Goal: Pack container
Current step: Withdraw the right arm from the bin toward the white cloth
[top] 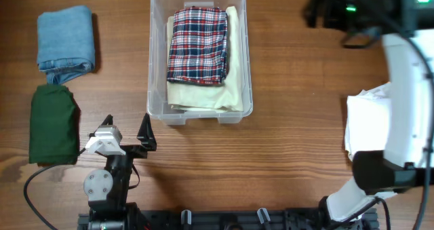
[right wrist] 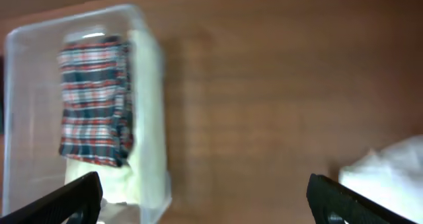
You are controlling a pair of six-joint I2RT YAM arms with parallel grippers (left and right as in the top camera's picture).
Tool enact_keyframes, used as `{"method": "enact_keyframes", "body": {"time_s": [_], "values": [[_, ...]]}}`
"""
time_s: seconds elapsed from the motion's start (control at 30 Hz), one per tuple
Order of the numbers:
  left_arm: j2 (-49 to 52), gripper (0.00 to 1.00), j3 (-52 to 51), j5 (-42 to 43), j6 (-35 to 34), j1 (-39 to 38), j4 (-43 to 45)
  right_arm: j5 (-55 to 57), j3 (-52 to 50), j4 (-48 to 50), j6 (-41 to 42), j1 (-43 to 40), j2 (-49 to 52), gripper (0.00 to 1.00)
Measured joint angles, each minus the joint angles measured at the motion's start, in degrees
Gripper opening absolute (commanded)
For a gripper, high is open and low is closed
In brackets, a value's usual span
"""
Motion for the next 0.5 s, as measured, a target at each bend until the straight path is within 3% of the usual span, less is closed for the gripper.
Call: {"method": "enact_keyframes", "body": {"time_s": [0.33,0.5], "values": [[0.00,1.00,0.00,0.00,0.00,0.00,0.00,-3.80,-1.46,-5.75,6.49,-22.01,-5.16,1.00],[0.00,1.00,0.00,0.00,0.00,0.00,0.00,-4.81,-7.82,-5.81,6.23,-32.46,-13.46,1.00]]}}
